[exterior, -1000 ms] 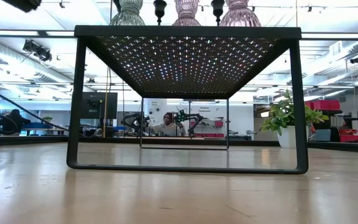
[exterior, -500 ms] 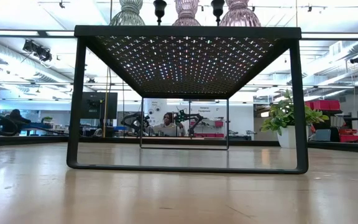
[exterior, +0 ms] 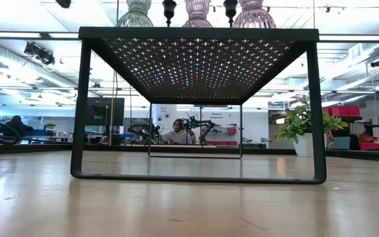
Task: Pick & Place candle stick holders
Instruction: Return to Home Position
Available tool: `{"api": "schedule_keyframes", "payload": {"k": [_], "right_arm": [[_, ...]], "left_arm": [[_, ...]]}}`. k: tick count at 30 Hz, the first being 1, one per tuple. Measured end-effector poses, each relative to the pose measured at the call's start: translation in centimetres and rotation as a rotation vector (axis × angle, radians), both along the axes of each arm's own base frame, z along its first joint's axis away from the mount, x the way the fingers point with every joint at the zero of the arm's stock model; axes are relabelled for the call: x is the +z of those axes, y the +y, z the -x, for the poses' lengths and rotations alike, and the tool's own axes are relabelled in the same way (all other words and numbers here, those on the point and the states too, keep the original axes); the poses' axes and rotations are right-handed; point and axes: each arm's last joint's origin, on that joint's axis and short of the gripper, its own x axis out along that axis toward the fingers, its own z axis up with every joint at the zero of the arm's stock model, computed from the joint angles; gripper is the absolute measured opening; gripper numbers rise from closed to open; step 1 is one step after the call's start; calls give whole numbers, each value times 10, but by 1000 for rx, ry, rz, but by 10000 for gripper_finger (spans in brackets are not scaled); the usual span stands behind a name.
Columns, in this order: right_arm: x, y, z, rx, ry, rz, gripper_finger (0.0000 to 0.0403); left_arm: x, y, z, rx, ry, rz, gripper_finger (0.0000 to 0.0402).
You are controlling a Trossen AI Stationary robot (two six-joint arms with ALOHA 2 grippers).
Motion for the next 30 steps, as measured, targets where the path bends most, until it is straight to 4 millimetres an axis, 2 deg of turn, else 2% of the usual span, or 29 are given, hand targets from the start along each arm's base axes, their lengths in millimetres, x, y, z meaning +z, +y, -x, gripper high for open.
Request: {"api": "schedule_keyframes", "payload": {"k": [5, 26, 30], "right_arm": [[0, -1, -1, -1, 1, 8, 263], [0, -4, -3, -5, 2, 54, 263], [2, -6, -4, -57, -20, 56, 263]], "left_arm": [[-6, 3, 0, 100, 57, 11, 252], [-6, 2, 0, 91, 62, -23, 252], [-7, 2, 0, 90, 68, -20, 252]]}}
